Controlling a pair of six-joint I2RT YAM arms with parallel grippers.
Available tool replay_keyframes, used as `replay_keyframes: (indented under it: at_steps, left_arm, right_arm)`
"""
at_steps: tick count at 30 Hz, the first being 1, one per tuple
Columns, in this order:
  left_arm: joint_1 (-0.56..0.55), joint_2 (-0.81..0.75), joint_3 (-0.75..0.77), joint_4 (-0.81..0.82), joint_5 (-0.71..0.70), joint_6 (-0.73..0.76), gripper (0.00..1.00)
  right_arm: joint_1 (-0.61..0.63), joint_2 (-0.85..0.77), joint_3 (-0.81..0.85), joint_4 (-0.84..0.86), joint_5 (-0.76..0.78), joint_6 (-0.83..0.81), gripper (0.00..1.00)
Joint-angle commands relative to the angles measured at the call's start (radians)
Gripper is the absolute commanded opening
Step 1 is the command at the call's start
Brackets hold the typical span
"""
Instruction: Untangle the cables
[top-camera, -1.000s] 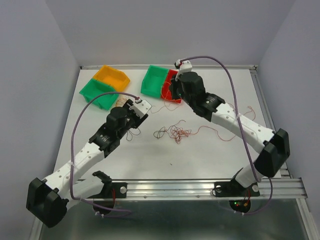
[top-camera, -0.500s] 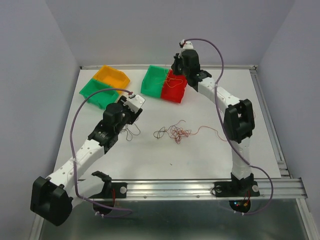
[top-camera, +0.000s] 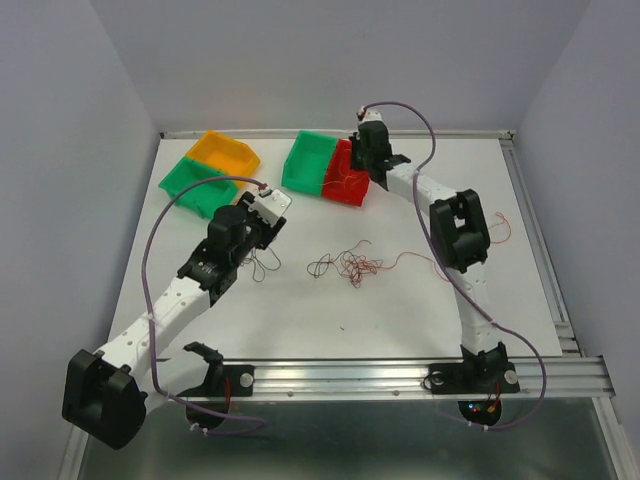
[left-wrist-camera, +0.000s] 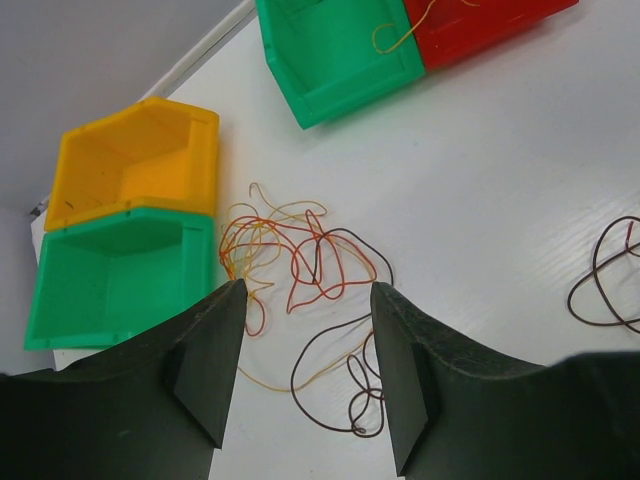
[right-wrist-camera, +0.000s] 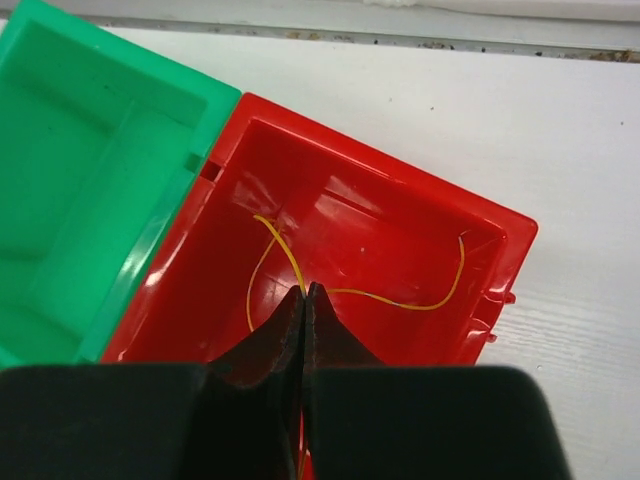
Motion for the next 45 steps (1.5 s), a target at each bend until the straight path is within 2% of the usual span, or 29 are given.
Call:
replay_keyframes:
  at_steps: [1,11,13,14,20,21,22,27,28,31,34,37,39,45]
  left_arm:
    - [0.003,0.004,-0.002,0.043,0.011,-0.007,0.64]
    - [0.002,0.013,-0.002,0.04,0.027,-0.006,0.63]
    - [0.003,0.016,-0.002,0.038,0.027,-0.006,0.63]
    - [0.003,0.017,-0.002,0.04,0.028,-0.006,0.63]
    - [0.002,0.016,-0.002,0.04,0.031,-0.004,0.64]
    - [0.003,0.016,-0.004,0.04,0.033,-0.004,0.64]
    - [0.003,0.017,-0.004,0.04,0.033,-0.003,0.63]
    - [0.003,0.019,-0.004,0.038,0.033,-0.003,0.64]
    - [0.003,0.017,-0.004,0.038,0.034,-0.003,0.64]
    - [0.003,0.016,-0.005,0.038,0.034,-0.003,0.64]
    - [0.003,0.014,-0.007,0.037,0.033,-0.001,0.64]
    - [0.003,0.014,-0.005,0.037,0.033,0.0,0.64]
    - [0.003,0.014,-0.007,0.037,0.033,-0.003,0.64]
    - [0.014,-0.003,-0.007,0.046,-0.01,-0.026,0.65]
  right_arm:
    - [0.019,0.042,0.047,0.035,0.05,-0.053,0.0]
    - [0.044,0.156,0.165,-0.027,0.147,-0.08,0.02]
    - [0.045,0.145,0.175,-0.026,0.146,-0.073,0.08]
    - [0.045,0.139,0.175,-0.026,0.147,-0.07,0.2]
    - [0.061,0.043,0.153,-0.017,0.188,-0.067,0.29]
    - [0.062,0.029,0.144,-0.015,0.189,-0.071,0.36]
    - [0.065,0.016,0.139,-0.015,0.189,-0.073,0.38]
    - [0.082,-0.04,0.126,-0.008,0.241,-0.079,0.41]
    - [0.084,-0.05,0.121,-0.008,0.245,-0.079,0.45]
    - [0.09,-0.079,0.089,-0.006,0.253,-0.073,0.5]
    - [0.116,-0.132,0.014,-0.007,0.227,-0.088,0.56]
    - [0.15,-0.181,-0.058,-0.008,0.152,-0.163,0.69]
    - [0.171,-0.217,-0.118,-0.009,0.045,-0.198,0.69]
    - [0.19,-0.221,-0.175,-0.012,-0.107,-0.319,0.68]
